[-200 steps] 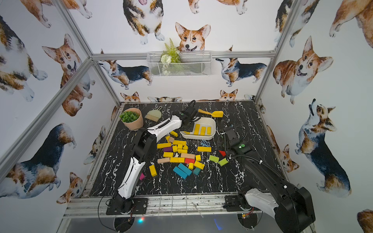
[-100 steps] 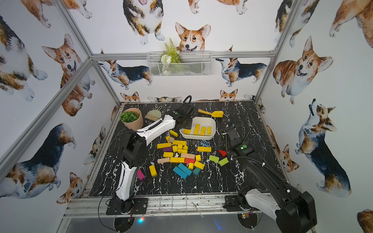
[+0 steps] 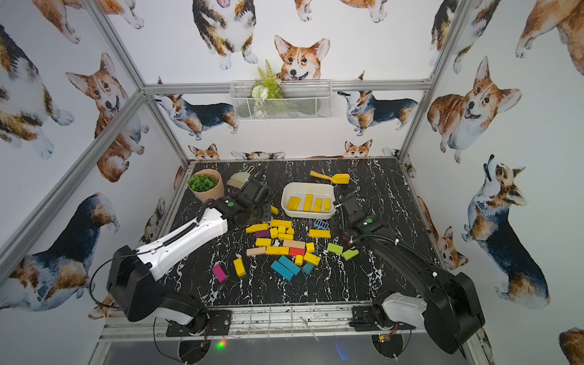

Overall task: Pick out the yellow building blocks
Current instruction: Place the building block in the storage box, then pick up the building block from the center of the board.

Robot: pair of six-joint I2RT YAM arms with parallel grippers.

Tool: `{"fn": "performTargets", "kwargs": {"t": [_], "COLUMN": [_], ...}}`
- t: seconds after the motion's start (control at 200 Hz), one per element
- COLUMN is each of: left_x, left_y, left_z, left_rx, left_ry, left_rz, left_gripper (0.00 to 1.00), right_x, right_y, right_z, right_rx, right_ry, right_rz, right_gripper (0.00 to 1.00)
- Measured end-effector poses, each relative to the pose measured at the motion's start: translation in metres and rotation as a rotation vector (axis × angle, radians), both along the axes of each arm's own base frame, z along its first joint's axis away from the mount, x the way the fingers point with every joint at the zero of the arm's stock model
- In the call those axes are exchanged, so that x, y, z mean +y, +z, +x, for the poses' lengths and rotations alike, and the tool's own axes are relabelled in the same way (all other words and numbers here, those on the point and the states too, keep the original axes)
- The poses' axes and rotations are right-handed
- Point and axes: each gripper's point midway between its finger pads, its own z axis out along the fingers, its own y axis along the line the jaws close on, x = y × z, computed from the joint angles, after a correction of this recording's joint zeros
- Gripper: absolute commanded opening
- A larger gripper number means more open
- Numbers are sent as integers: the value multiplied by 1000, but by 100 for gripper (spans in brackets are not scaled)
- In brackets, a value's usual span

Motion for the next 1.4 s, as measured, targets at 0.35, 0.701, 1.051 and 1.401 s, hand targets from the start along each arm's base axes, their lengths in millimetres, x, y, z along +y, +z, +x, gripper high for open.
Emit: {"fn": "performTargets", "kwargs": {"t": [0.35, 0.701, 1.051, 1.401], "left_x": [78, 89, 90, 96], "left_y": [-66, -119, -147, -146], "left_z": [-110, -139, -124, -111], "left_rx": [240, 374, 412, 356], "left_ry": [199, 243, 280, 266], "left_rz": [0, 28, 57, 106], "left_gripper": [52, 65, 56, 25], "right_x": [12, 9, 4, 0], "right_y": [-6, -1, -1, 0], "right_z": [8, 10, 5, 5], "right_rx": [8, -13, -20, -25], "right_ry": [21, 7, -5, -23], "right_rz": [11, 4, 2, -1], "right_gripper": [46, 46, 45, 45]}}
